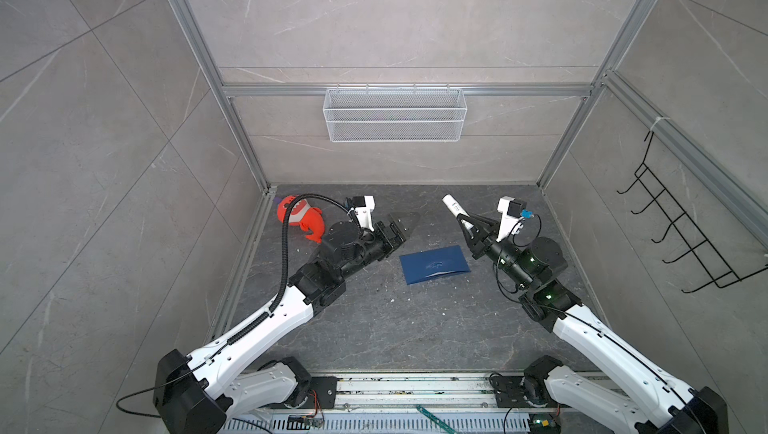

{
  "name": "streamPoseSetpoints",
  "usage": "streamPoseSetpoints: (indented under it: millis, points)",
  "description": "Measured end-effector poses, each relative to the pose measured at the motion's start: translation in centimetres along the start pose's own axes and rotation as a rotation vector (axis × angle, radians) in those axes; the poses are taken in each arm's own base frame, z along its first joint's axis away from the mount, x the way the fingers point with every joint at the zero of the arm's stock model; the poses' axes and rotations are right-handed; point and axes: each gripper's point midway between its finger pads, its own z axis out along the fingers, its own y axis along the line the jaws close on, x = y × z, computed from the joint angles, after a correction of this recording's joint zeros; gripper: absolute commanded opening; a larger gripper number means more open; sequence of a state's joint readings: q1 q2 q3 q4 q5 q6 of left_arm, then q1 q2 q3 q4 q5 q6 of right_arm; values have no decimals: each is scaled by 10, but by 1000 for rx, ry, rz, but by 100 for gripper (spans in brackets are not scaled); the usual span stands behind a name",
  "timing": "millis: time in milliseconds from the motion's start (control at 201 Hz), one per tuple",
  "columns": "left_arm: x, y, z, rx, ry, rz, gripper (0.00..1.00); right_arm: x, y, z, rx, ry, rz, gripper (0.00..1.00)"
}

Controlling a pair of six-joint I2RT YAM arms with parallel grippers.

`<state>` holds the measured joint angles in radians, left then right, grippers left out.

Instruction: Place the letter into the envelope and seal it

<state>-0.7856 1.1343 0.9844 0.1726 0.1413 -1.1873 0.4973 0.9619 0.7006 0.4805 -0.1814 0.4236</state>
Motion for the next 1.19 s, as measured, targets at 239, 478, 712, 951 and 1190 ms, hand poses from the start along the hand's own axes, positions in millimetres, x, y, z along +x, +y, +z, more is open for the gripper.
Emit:
streamPoseSetpoints:
  millis: [239,478,712,951,1190]
  points:
    - [12,3,16,-14,28,-113,90,18,25,16,-56,9,9,0]
    - [8,11,20,-39,3,-133,88,32,39,21,-70,31,-5,0]
    - [5,13,20,-47,-18,-118,86,35,41,21,-59,34,-29,0]
    - [5,18,24,-62,-21,-118,83,42,38,22,-43,58,-46,0]
    - [3,20,25,-68,-33,-118,78,46,39,25,-37,79,-49,0]
